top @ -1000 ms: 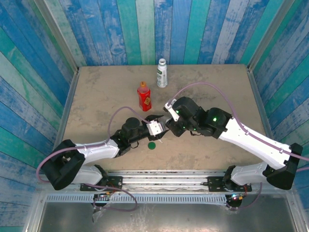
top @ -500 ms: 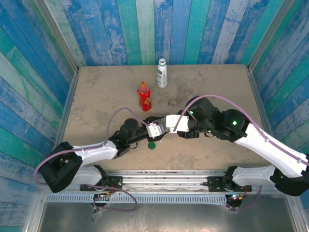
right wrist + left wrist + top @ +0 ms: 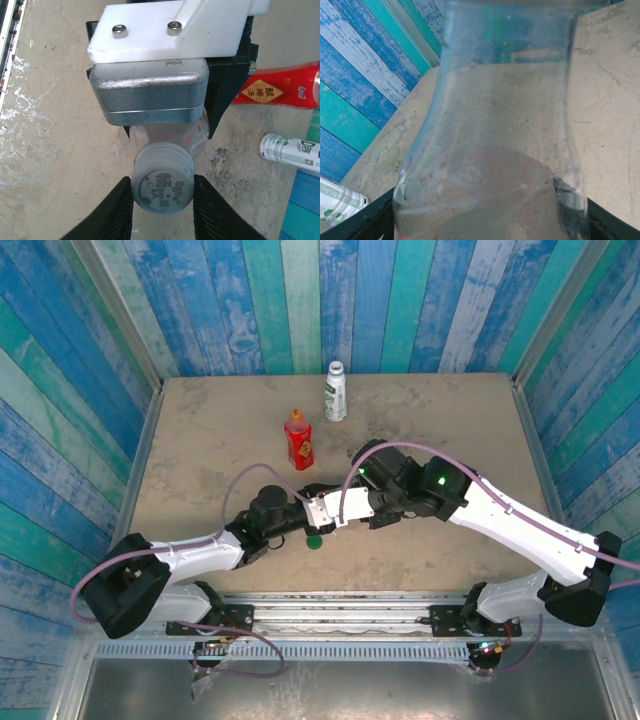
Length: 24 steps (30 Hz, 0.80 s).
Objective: Screw on the bottle caps
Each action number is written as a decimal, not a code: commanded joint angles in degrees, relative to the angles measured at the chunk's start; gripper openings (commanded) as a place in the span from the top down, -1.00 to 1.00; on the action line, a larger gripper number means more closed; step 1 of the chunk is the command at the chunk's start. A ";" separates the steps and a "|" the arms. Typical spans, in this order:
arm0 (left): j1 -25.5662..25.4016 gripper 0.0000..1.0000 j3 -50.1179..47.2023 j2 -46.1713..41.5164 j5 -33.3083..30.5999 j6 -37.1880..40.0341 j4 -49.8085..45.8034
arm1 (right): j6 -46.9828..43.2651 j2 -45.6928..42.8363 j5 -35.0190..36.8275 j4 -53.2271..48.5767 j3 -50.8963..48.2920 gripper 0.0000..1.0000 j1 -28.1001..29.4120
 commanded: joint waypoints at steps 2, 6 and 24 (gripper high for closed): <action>-0.23 -0.40 -0.59 -2.63 0.37 0.52 0.30 | -0.16 0.09 -0.74 -2.34 1.18 0.51 0.40; -0.17 -0.40 -0.71 -2.73 0.06 0.04 1.23 | 4.69 0.07 -0.70 -1.70 0.73 0.54 0.35; -0.26 -0.40 -0.36 -2.56 0.51 -2.03 2.39 | 76.63 -2.13 7.40 7.95 -3.62 0.59 -0.89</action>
